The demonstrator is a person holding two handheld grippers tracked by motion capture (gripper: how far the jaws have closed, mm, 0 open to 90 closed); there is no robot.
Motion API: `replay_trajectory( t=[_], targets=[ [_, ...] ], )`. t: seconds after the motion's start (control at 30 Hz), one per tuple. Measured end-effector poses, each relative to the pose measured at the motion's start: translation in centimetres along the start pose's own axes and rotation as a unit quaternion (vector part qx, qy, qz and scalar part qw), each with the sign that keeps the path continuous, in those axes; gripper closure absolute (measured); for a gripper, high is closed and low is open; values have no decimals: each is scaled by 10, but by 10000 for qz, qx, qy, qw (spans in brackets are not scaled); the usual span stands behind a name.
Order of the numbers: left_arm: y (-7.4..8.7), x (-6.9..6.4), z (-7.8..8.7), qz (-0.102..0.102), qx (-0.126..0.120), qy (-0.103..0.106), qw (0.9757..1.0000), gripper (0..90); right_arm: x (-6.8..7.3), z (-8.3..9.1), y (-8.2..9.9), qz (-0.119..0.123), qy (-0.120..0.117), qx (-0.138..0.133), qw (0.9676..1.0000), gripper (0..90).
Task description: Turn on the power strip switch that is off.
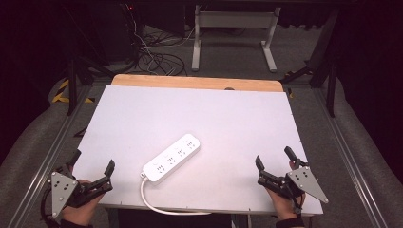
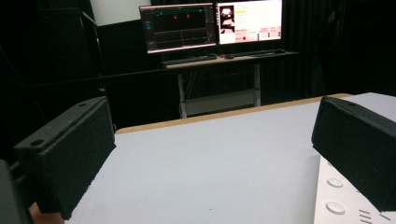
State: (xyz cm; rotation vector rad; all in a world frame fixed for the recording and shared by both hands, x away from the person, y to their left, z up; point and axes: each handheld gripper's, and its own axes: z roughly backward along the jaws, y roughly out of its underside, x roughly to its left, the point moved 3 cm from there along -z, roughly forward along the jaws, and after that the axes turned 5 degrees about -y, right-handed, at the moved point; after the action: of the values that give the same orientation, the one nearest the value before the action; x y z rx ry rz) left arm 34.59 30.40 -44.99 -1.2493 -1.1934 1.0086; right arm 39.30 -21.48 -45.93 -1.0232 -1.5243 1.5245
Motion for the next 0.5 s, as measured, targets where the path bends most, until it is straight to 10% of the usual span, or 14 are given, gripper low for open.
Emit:
replay_trajectory(
  t=[0.5],
  targets=[
    [-3, 2, -2, 20, -173, -45, 9998, 6, 1, 1, 0, 17, 6, 1, 10000, 34]
  ],
)
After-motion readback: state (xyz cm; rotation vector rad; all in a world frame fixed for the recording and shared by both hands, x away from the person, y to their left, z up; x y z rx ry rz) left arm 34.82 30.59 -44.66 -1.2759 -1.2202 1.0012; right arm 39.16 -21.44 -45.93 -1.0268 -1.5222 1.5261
